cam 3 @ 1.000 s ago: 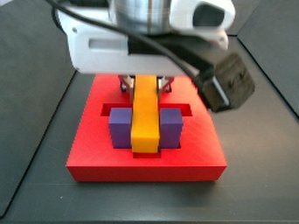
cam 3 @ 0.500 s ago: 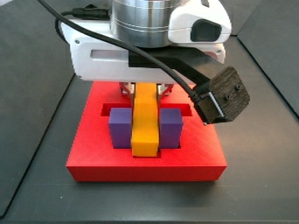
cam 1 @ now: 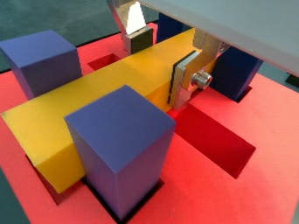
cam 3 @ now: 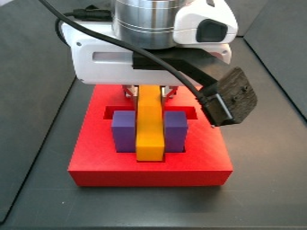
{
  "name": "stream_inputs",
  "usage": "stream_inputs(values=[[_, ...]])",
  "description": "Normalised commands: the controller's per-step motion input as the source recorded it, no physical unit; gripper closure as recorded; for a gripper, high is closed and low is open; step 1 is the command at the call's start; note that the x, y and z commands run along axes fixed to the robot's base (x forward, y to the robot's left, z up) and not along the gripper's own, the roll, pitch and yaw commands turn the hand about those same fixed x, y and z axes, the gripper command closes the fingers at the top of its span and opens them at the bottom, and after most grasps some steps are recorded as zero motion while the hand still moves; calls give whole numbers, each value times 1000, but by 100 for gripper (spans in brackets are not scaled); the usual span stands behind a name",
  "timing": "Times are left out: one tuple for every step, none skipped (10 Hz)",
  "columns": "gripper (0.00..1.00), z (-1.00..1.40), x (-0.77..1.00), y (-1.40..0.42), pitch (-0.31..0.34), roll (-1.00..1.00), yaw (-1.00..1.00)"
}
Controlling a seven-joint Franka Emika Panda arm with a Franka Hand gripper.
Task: Pick up the yellow object. Move up. Move to above the board. Insert the yellow object.
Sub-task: Insert the yellow object.
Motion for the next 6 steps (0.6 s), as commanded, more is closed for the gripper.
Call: stream_inputs(values=[[100, -209, 183, -86, 0, 136, 117], [100, -203, 80, -63, 0, 120, 120], [100, -183, 77, -83, 0, 89, 23], [100, -220, 51, -51, 0, 36, 0], [100, -143, 0, -43, 0, 1, 0], [100, 0, 0, 0, 0, 0, 0]])
